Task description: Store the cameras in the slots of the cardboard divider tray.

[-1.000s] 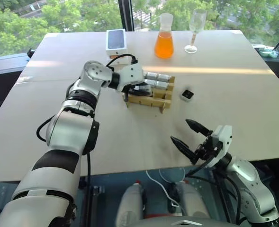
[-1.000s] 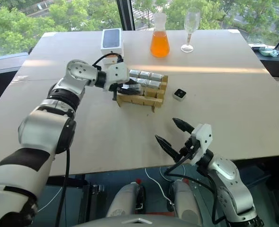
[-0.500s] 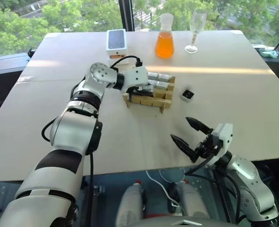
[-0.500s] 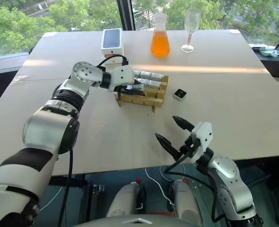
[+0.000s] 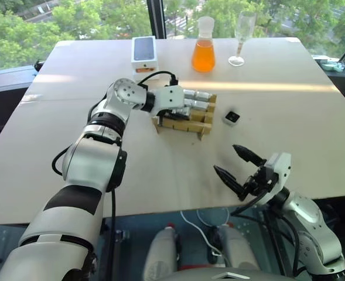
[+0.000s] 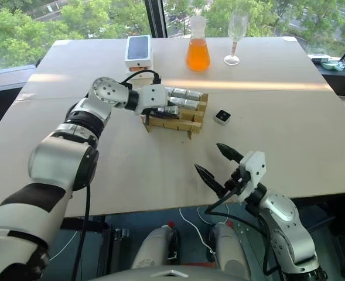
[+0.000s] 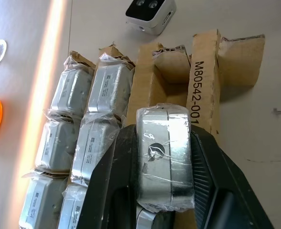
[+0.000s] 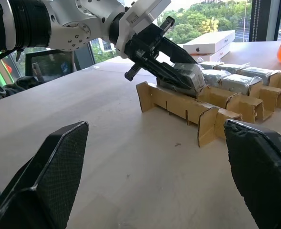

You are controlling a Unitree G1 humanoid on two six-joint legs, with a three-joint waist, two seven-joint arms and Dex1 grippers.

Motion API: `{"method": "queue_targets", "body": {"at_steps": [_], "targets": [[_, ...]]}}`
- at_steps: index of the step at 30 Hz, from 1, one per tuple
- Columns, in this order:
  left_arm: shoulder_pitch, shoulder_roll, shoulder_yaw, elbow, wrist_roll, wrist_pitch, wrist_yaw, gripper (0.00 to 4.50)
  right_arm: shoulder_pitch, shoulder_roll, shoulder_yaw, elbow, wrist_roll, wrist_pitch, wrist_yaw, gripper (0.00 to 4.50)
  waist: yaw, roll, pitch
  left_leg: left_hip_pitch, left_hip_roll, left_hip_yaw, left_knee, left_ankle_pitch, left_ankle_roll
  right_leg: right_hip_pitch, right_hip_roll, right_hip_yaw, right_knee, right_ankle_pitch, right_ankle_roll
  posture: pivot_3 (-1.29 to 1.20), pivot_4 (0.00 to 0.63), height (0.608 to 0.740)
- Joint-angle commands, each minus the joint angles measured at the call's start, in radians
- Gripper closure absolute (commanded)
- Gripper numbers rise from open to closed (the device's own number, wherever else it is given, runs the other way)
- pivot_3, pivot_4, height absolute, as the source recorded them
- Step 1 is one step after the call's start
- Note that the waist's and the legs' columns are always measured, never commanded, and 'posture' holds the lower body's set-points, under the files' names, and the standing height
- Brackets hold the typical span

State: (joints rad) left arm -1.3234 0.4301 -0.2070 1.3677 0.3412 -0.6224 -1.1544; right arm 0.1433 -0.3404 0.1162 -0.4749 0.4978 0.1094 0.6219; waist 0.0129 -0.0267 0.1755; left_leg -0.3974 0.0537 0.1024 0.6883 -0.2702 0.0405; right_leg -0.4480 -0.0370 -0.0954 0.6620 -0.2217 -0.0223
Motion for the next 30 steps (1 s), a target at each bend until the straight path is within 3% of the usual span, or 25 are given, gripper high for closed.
{"method": "queue_targets", "body": {"at_steps": [1,7,15,17,18,19,23,30], "targets": [[-0.026,0.004,-0.016,-0.003,0.035,-0.061,0.050,3.69,0.000,-0.002,-0.011,-0.047,0.004,-0.009,0.006,0.00,0.000,0.000,0.000,0.000,0.000,0.000,0.000,0.000,0.000,0.000,0.000,0.000,0.000,0.000,0.000,0.00,0.150,0.740],[-0.020,0.004,-0.056,0.001,0.098,-0.117,0.082,3.69,-0.012,-0.001,-0.016,-0.042,0.000,-0.009,0.001,0.00,0.000,0.000,0.000,0.000,0.000,0.000,0.000,0.000,0.000,0.000,0.000,0.000,0.000,0.000,0.000,0.00,0.150,0.740],[-0.018,0.001,-0.054,0.009,0.117,-0.049,0.091,3.69,-0.010,0.000,-0.019,-0.039,-0.013,-0.017,-0.001,0.00,0.000,-0.001,-0.001,0.000,0.000,0.000,0.000,0.000,0.000,0.000,0.000,0.000,0.000,0.000,0.000,0.00,0.150,0.740],[-0.018,0.001,-0.061,0.007,0.127,-0.046,0.117,2.64,-0.012,0.001,-0.020,-0.037,-0.016,-0.019,-0.002,0.00,0.000,-0.001,-0.001,0.001,0.000,0.000,0.000,0.000,0.000,0.000,0.000,0.000,0.001,0.000,-0.001,0.00,0.150,0.740],[-0.018,0.000,-0.060,0.006,0.126,-0.050,0.124,2.36,-0.012,0.001,-0.020,-0.036,-0.017,-0.019,-0.002,0.00,0.000,-0.002,-0.002,0.001,0.000,0.000,0.000,0.000,0.000,0.000,0.000,0.000,0.001,0.000,-0.001,0.00,0.150,0.740],[-0.019,-0.002,-0.056,0.006,0.122,-0.050,0.130,1.76,-0.013,0.002,-0.020,-0.035,-0.017,-0.019,-0.002,0.00,0.000,-0.002,-0.002,0.001,0.000,0.000,0.000,0.000,0.000,0.000,0.000,0.001,0.001,0.000,0.000,0.00,0.150,0.740],[-0.026,-0.007,-0.033,0.004,0.099,-0.057,0.133,0.05,-0.012,0.003,-0.018,-0.032,-0.015,-0.017,0.002,0.00,0.000,-0.003,-0.003,0.002,0.000,0.000,0.000,0.000,0.000,0.001,0.000,0.000,0.001,0.000,0.000,0.00,0.150,0.740],[-0.071,0.059,-0.002,-0.005,0.082,-0.103,0.174,0.05,-0.023,-0.001,-0.016,-0.021,-0.014,-0.011,0.013,0.00,-0.004,-0.003,-0.003,0.001,0.000,0.001,0.001,0.000,0.000,0.000,0.000,0.001,0.001,0.001,-0.001,0.00,0.150,0.740]]}}
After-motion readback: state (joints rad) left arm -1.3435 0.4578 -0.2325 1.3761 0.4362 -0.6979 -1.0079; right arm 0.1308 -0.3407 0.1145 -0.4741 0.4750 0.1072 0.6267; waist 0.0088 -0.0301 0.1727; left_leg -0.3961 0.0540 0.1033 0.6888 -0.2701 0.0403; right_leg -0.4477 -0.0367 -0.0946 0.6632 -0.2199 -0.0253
